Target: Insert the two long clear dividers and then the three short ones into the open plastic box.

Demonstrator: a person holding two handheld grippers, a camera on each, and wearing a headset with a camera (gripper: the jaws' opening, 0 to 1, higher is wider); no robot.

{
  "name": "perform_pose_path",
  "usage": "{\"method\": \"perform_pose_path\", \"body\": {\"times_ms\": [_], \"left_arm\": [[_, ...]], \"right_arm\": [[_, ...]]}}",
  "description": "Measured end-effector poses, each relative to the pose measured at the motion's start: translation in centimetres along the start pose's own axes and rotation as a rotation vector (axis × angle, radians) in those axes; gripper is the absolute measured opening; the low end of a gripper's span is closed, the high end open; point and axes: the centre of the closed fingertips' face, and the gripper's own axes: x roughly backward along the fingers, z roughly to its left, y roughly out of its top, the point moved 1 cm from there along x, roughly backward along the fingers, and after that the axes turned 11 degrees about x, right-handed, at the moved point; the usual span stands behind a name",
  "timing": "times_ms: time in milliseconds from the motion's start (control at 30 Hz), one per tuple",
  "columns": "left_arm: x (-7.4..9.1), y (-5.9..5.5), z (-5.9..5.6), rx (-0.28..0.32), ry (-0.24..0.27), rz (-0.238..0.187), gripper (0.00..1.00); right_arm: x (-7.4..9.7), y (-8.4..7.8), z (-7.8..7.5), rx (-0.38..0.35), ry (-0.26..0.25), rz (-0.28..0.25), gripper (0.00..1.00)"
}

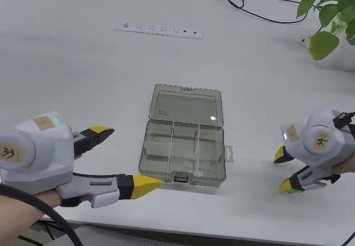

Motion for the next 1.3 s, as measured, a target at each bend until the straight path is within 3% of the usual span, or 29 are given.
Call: {"method": "perform_pose_path", "body": {"times_ms": [500, 700, 967, 1067, 1133, 1300], "left_arm": [[-0.4, 0.0, -0.4, 0.004, -0.013, 0.003, 0.91], [-0.7, -0.5, -0.4, 0.013, -0.012, 0.023, 0.9], [-0.7, -0.9, -0.4, 0.043, 0.008, 0.041, 0.88], [-0.9, -0.6, -0.2, 0.073, 0.023, 0.03, 0.84], [-1.0, -0.7, -0.1, 0.09, 0.037, 0.049, 0.82], [-1.4, 0.0, -0.5, 0.079, 0.042, 0.067, 0.77]], "right_arm": [[0.0, 0.1, 0.0, 0.028, -0.011, 0.011, 0.32], [0.1, 0.3, 0.1, 0.045, -0.017, 0.017, 0.32], [1.4, 1.8, -0.5, 0.01, -0.086, -0.047, 0.32], [2.2, 3.0, -0.9, 0.004, -0.13, -0.083, 0.32], [2.9, 3.6, -1.6, 0.027, -0.19, -0.096, 0.32], [4.5, 5.6, -2.0, 0.046, -0.25, -0.128, 0.32]]}}
